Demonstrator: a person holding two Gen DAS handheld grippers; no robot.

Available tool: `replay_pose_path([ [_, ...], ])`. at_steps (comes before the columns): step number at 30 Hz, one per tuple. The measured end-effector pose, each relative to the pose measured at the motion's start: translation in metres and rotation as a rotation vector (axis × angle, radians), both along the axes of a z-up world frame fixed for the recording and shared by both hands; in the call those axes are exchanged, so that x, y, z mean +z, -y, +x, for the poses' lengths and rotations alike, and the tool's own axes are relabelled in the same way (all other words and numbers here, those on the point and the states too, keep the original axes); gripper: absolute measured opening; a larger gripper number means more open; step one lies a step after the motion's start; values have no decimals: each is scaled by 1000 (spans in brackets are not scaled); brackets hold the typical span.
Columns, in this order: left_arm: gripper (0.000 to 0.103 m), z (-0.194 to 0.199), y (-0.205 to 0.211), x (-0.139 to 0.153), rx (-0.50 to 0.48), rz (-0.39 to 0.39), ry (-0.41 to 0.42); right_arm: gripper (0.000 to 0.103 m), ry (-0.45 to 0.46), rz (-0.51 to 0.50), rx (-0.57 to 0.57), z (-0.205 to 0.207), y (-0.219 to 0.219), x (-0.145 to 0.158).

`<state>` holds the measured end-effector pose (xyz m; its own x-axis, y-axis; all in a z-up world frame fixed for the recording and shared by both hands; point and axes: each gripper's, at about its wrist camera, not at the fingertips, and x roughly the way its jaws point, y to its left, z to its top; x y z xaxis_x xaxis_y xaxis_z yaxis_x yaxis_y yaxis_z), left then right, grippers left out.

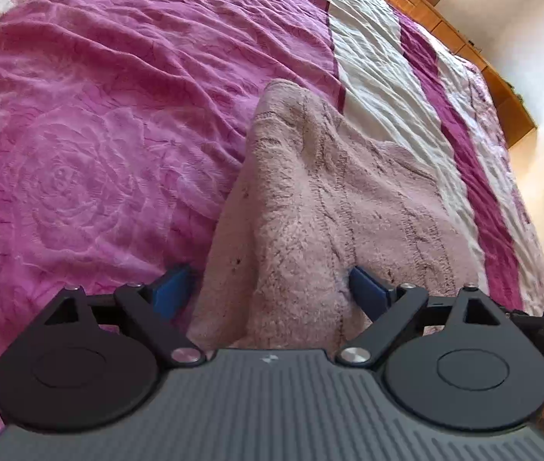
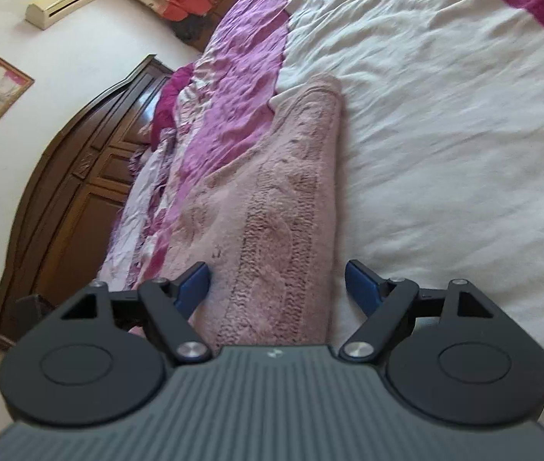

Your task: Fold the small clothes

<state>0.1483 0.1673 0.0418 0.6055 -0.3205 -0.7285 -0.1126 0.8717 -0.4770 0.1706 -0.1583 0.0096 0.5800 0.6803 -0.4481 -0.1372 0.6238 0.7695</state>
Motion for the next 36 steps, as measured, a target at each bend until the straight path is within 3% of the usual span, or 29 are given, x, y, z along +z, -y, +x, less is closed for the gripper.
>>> replay_pose_path([
  [11,92,-1,1,-8,-31,-60,32,78,-2,52,16,8,-2,-4],
  [33,92,-1,-1,-9,-39,-62,30,71,2,19,-9,11,-8,-4],
  [36,92,-1,-2,-9,-40,-61,34,66,4,6,-12,12,-10,-3],
])
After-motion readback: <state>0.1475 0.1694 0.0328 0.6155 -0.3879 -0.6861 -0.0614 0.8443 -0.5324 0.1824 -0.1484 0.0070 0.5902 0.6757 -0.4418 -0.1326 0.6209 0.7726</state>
